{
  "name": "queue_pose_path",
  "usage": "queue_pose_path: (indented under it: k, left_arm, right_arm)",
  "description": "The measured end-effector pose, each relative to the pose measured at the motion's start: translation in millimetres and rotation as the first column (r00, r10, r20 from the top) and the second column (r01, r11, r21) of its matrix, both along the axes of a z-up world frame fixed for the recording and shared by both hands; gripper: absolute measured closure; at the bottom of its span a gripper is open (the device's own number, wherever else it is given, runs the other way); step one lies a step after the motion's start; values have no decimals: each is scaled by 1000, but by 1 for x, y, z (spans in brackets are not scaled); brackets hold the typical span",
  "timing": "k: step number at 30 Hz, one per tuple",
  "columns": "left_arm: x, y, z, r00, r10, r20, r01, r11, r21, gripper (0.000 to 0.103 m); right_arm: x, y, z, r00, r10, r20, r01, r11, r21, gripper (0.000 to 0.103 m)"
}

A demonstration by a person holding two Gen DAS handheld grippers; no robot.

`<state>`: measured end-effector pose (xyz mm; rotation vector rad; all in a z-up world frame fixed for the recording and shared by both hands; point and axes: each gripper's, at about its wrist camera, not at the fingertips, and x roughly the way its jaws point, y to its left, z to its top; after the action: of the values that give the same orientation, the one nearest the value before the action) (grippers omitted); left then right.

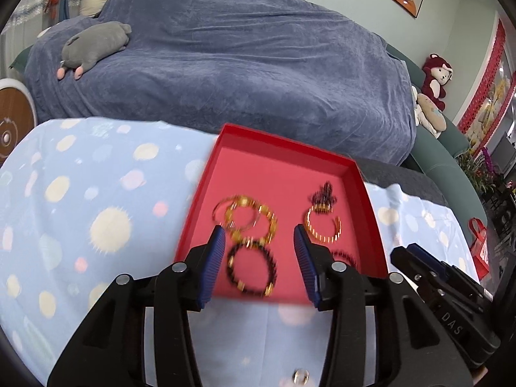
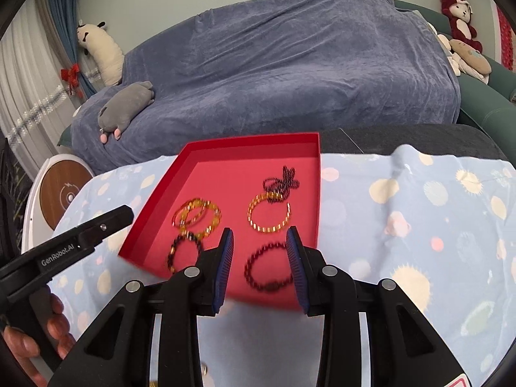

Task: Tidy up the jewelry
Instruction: 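Move both tools back toward the amber bracelet and gold watch-band bracelet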

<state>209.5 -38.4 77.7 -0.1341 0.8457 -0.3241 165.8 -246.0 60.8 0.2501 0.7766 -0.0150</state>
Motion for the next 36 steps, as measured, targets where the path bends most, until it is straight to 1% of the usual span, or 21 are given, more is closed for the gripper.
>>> queue_pose_path:
  k: [5,6,7,13,16,19,23,27,28,32,34,35,36]
  left_arm:
    - [-43,18,-7,999,1,-34,0,1000,13,59]
    - [-50,20,-9,999,2,-43,-1,1000,12,54]
    - [-60,25,-13,998,7,-59,-7,1000,10,51]
    - [-110,33,-43,989,18,-144,-15,1000,19,50]
    - [-132,32,-60,983,19,-180,-12,999,41,50]
    - [-148,29,-75,976,12,-219,-3,999,42,51]
    - [-157,25,-88,974,12,-226,4,997,71,51]
    - [-162,18,-90,982,-1,-190,23,993,115,51]
    - [-162,17,-90,984,-7,-180,30,992,126,55]
    - [-166,11,-91,989,-23,-144,49,983,177,60]
    - [-168,9,-91,991,-32,-132,57,980,191,73]
    - [-168,9,-91,991,-34,-130,59,980,192,76]
    - [-167,9,-90,990,-40,-132,64,981,185,84]
  right_arm:
    - [-46,6,-7,999,12,-34,-12,1000,3,69]
    - [-54,7,-8,999,14,-39,-14,1000,2,69]
    - [-63,9,-11,999,16,-48,-16,1000,4,69]
    - [-110,14,-27,995,8,-99,-5,999,32,69]
    - [-127,17,-35,993,1,-119,3,999,36,69]
    - [-137,18,-44,990,-4,-144,12,999,51,69]
    - [-143,19,-53,986,-6,-166,17,998,67,69]
    - [-148,22,-59,985,-1,-173,14,997,70,69]
    - [-147,23,-60,985,0,-175,13,997,70,69]
    - [-148,24,-63,983,4,-181,9,997,70,69]
    - [-148,25,-64,983,7,-184,6,997,71,69]
    - [-148,25,-65,983,9,-186,5,997,71,69]
    - [-148,26,-65,982,11,-187,2,997,72,69]
